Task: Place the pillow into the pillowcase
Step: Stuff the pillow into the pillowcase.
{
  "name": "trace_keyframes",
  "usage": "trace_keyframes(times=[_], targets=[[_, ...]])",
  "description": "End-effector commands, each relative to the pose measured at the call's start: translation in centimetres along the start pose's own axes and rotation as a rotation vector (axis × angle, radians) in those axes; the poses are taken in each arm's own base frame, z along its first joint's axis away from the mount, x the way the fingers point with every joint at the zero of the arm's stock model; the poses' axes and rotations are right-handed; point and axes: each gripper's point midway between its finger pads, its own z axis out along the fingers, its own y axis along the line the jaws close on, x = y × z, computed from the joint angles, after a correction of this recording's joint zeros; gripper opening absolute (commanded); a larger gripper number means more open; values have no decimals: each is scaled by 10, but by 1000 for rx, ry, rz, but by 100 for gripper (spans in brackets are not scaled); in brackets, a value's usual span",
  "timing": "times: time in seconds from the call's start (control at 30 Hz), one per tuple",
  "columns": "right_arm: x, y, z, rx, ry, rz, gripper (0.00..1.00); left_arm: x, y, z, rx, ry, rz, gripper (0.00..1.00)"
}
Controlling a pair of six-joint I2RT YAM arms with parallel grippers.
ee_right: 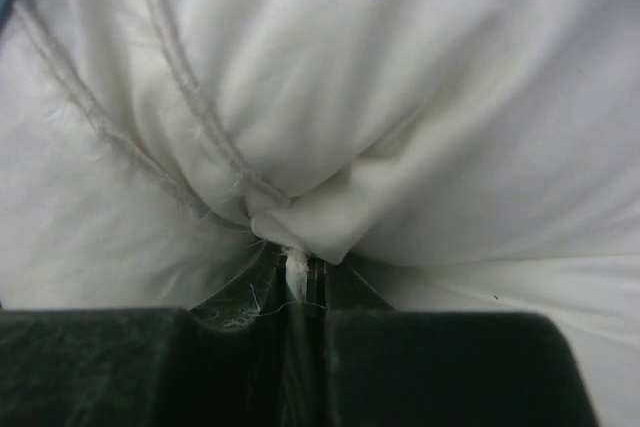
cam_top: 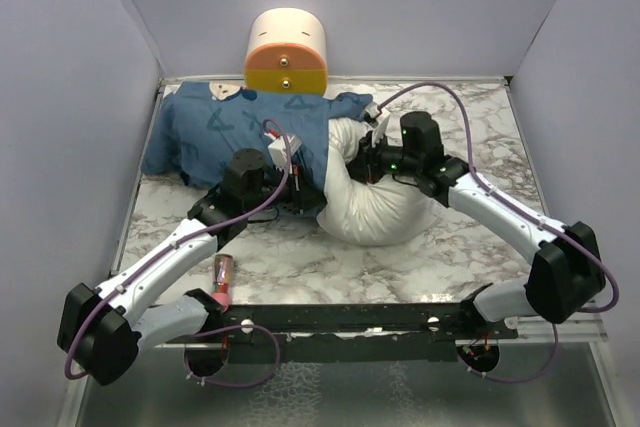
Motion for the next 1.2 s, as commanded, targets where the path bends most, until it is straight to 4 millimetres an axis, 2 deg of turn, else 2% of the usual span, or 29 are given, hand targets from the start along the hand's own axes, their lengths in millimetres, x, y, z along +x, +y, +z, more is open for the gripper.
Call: trace_keyframes(times=[0.0,0.07,0.1,0.17,0.27,0.33,0.43,0.53,0.67,0.8,0.87,1.03,1.17], targets=[[51,26,44,-102,44,194,1,-18,-47,-14,114,-3,145,13],[54,25,40,-87,39,179,1,-35,-42,-32,5,-81,154,37],[53,27,36,-92,35,158,1,-46,-46,-45,-22,-129,164,49],[55,33,30,-117,37,131,1,-69,-59,-70,-54,-221,188,63],[62,40,22,-145,25,129,1,-100,-86,-95,-59,-278,246,69],[67,42,19,-149,14,148,1,-122,-103,-101,-68,-267,282,69],[76,46,16,-168,6,180,1,-154,-112,-93,-132,-194,345,69],[79,49,15,-179,5,191,1,-174,-94,-71,-256,-56,424,69],[74,50,14,-184,-6,194,1,-172,-61,-42,-324,142,596,69],[69,52,12,-183,-19,198,1,-158,-40,-21,-300,246,709,71],[69,51,12,-179,-21,202,1,-152,-31,-14,-308,278,711,72],[67,53,11,-187,-23,196,1,-149,8,-5,-461,329,722,76],[66,53,11,-187,-27,195,1,-138,13,5,-444,355,689,74]])
